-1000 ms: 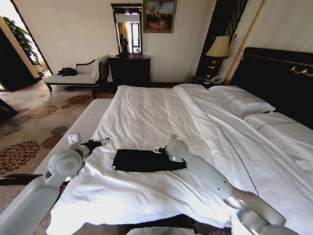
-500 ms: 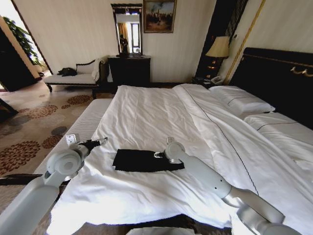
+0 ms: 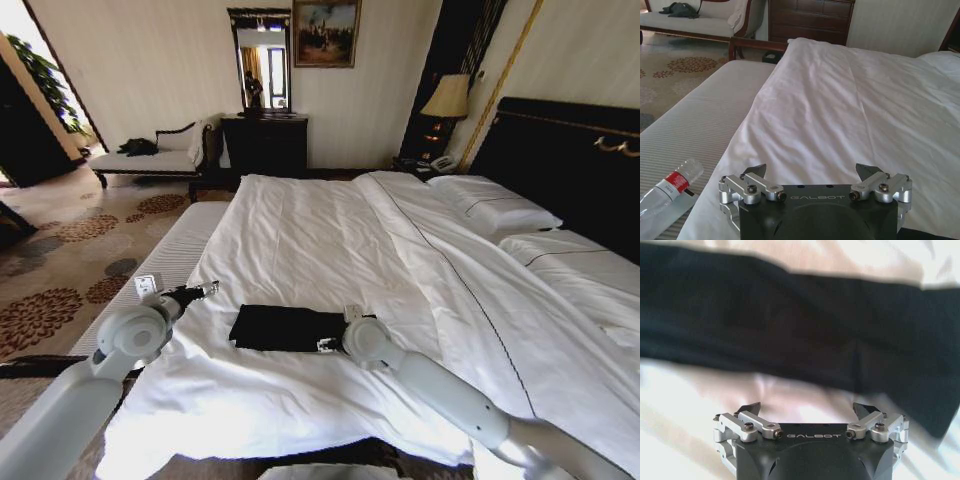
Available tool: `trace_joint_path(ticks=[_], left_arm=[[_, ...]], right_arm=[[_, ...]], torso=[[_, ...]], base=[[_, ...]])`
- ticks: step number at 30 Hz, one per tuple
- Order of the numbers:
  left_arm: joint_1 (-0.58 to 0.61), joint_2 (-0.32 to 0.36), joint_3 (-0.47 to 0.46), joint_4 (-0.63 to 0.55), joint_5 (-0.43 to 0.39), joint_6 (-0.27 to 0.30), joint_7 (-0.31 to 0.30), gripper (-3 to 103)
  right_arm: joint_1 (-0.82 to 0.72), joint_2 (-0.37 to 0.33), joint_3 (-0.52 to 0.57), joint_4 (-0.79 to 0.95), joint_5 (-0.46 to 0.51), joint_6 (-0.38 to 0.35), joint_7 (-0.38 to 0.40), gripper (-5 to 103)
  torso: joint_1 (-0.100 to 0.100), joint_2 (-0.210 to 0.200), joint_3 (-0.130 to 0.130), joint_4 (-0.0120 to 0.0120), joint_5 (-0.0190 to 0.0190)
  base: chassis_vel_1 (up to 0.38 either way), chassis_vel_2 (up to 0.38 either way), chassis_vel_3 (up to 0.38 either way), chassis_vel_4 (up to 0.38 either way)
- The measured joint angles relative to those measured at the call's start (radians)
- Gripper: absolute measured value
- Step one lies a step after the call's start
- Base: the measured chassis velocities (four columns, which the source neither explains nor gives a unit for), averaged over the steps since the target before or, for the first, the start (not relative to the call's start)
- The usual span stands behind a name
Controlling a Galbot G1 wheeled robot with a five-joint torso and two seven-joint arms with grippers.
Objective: Fold the clothes on the bed.
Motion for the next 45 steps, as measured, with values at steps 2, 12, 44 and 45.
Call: trace_joint_path(ticks=[2, 12, 44, 45], left_arm=[[-0.001, -0.001, 0.001, 0.002, 0.005, 0.0, 0.0, 100], [0.057, -0.069, 0.002, 0.045, 0.05, -0.015, 0.004, 100], [0.319, -0.274, -0.597, 0.085, -0.459, -0.323, 0.351, 100], [0.324, -0.276, -0.598, 0.082, -0.457, -0.321, 0.347, 100]], right_arm=[[-0.05, -0.027, 0.016, 0.058, -0.006, 0.006, 0.003, 100], [-0.138, -0.039, 0.274, 0.199, -0.075, 0.038, -0.026, 100], [-0.551, 0.415, 0.696, -0.181, -0.864, 0.52, -0.773, 100], [-0.55, 0.417, 0.695, -0.184, -0.872, 0.538, -0.788, 100]], torso=[[0.0, 0.0, 0.0, 0.0, 0.0], [0.0, 0.0, 0.0, -0.0002, 0.0002], [0.0, 0.0, 0.0, 0.0002, -0.0001], [0.0, 0.0, 0.0, 0.0001, -0.0002]], base=[[0.0, 0.0, 0.0, 0.0], [0.0, 0.0, 0.0, 0.0], [0.0, 0.0, 0.0, 0.0], [0.0, 0.0, 0.0, 0.0]])
